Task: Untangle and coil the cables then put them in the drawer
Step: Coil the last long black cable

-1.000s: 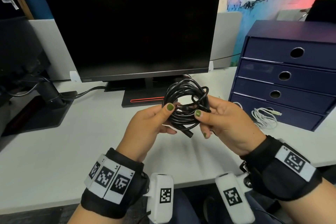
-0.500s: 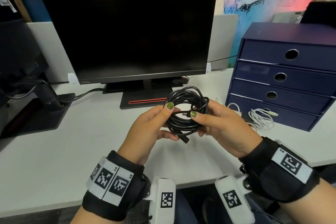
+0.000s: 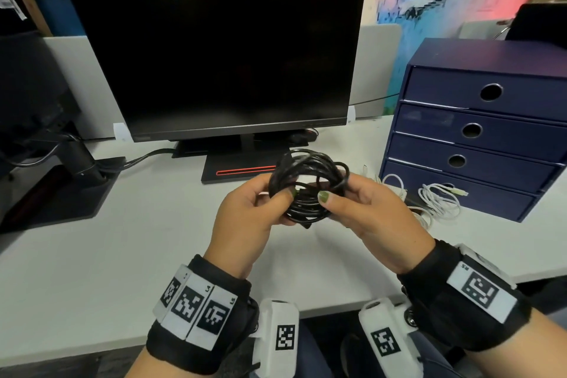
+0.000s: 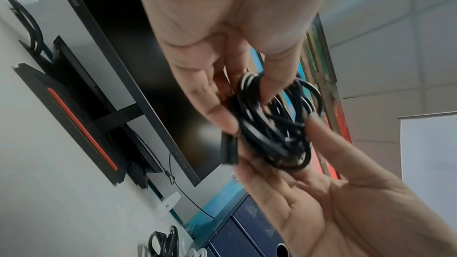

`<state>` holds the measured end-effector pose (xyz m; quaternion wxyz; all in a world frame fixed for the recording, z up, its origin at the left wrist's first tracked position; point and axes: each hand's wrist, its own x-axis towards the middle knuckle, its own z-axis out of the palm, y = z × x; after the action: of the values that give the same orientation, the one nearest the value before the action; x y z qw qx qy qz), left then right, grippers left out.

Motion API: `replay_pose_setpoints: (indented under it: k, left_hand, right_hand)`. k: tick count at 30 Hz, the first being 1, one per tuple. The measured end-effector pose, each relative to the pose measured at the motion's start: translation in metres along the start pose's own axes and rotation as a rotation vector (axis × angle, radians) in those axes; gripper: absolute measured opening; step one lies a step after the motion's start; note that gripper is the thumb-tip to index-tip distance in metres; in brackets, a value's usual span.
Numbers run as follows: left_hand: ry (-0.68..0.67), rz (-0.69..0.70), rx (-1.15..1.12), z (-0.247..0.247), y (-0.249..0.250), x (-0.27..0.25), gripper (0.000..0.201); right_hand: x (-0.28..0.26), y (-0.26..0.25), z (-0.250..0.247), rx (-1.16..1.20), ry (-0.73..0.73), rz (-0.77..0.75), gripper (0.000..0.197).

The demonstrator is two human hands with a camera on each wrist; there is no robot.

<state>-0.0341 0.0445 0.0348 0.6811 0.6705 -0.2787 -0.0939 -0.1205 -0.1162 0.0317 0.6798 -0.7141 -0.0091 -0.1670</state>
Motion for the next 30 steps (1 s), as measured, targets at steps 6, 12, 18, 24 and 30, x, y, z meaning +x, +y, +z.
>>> replay_pose_setpoints:
  k: [6,12,18,24,30]
  left_hand:
    - [0.092,-0.046,-0.115,-0.002,0.007,0.002,0.018]
    - [0.192,-0.012,0.016,0.004,0.006,-0.001,0.012]
    - [0.424,0.061,0.204,-0.002,0.007,0.003,0.019]
    - [0.479,0.058,0.239,-0.021,0.016,0.009,0.023]
    - [0.483,0.030,0.268,-0.037,0.016,0.013,0.024]
  right_hand:
    - [-0.002,0.006,0.001,-0.075,-0.035,0.003,0.023]
    - [-0.005,0.005,0.005,-0.435,0.103,-0.138,0.015]
    - [-0.023,-0.003,0.023,-0.565,-0.094,-0.281,0.023]
    - [-0.032,-0.020,0.029,-0.561,-0.209,-0.352,0.028]
    - [-0.035,-0.016,0.032,-0.587,-0.288,-0.289,0.026]
